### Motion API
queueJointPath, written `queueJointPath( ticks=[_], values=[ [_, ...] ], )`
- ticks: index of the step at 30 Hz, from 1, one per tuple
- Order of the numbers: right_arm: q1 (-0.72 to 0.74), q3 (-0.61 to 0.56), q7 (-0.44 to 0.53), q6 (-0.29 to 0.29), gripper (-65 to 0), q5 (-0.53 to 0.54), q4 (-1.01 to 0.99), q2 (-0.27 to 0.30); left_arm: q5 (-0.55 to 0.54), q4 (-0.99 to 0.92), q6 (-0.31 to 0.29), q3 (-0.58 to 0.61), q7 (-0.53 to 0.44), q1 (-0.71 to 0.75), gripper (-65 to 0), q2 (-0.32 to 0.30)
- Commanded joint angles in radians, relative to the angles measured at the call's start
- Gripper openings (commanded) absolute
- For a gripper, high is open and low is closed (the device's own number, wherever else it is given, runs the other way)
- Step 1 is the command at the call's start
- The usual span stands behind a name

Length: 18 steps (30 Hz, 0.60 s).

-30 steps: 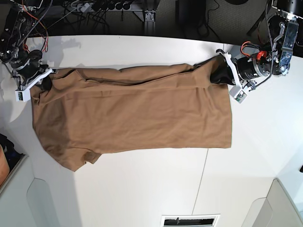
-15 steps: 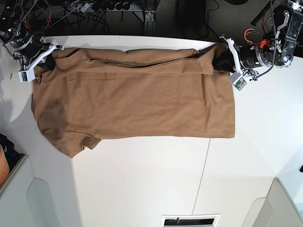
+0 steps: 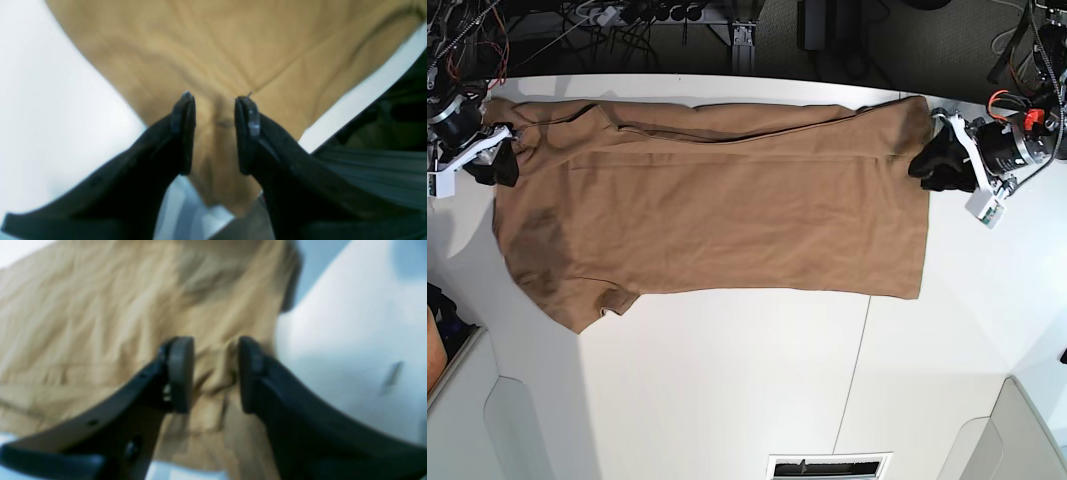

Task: Layout the t-shirt on the table in an organized manner, then fold the t-shirt properly
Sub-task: 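Release the folded edge and move both grippers to the opposite edge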

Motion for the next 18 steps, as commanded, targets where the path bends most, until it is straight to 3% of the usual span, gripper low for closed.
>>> queueJointPath(
  ticks=[1,5,11,15,18],
  values=[
    [0.038,0.013,0.029,-0.002,-41.8,0.017,0.014,0.018,-0.016,0.014,-0.010,-0.017,-0.027,-0.028,-42.0,-0.018],
    [0.152,0.014,0.066,-0.024,-41.8,-0.019,-0.058,0.019,0.017,-0.034,-0.010,-0.018,-0.095,-0.102,-42.0,-0.010],
    [0.386,0.014,0.091,-0.034,-40.2,-0.100,-0.302,0.028,0.013,-0.259,-0.010,-0.018,-0.101,-0.276,-41.9,0.008],
    [0.512,0.014,0.140,-0.034,-31.7,-0.138,-0.498,0.063,0.000,-0.422,-0.010,0.005,-0.101,-0.388,-31.4,0.008],
    [0.588,0.014,0.163,-0.034,-31.4,-0.167,-0.623,0.089,0.001,-0.550,-0.010,0.048,-0.113,-0.466,-30.0,0.008]
  ],
)
